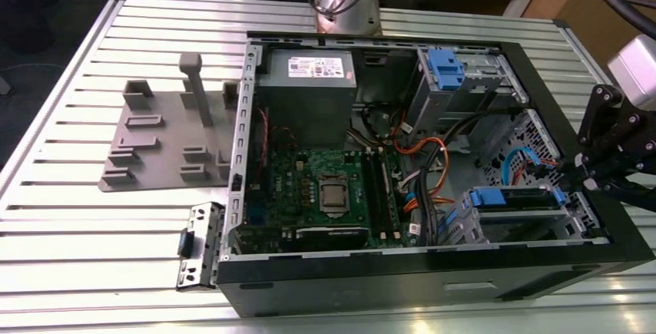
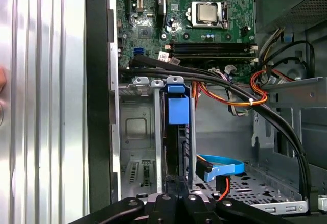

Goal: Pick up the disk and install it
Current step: 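Insert the first disk wire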

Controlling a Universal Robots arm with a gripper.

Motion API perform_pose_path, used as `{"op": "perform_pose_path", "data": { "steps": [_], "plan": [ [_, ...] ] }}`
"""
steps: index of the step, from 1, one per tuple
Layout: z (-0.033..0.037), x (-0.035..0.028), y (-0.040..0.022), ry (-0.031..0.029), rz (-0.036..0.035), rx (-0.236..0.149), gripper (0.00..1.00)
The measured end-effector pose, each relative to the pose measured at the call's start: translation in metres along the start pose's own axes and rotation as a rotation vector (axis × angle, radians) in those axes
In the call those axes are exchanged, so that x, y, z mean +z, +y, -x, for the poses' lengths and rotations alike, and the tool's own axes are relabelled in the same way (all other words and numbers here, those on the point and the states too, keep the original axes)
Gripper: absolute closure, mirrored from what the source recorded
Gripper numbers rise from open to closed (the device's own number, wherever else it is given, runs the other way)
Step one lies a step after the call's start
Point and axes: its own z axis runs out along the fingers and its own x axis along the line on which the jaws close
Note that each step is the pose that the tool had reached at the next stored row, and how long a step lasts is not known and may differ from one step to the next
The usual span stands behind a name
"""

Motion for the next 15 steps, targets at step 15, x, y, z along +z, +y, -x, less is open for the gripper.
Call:
{"op": "perform_pose_path", "data": {
  "steps": [15],
  "plan": [
    [0.0000,0.0000,-0.0003,-0.0001,0.0000,0.000,0.65]
  ]
}}
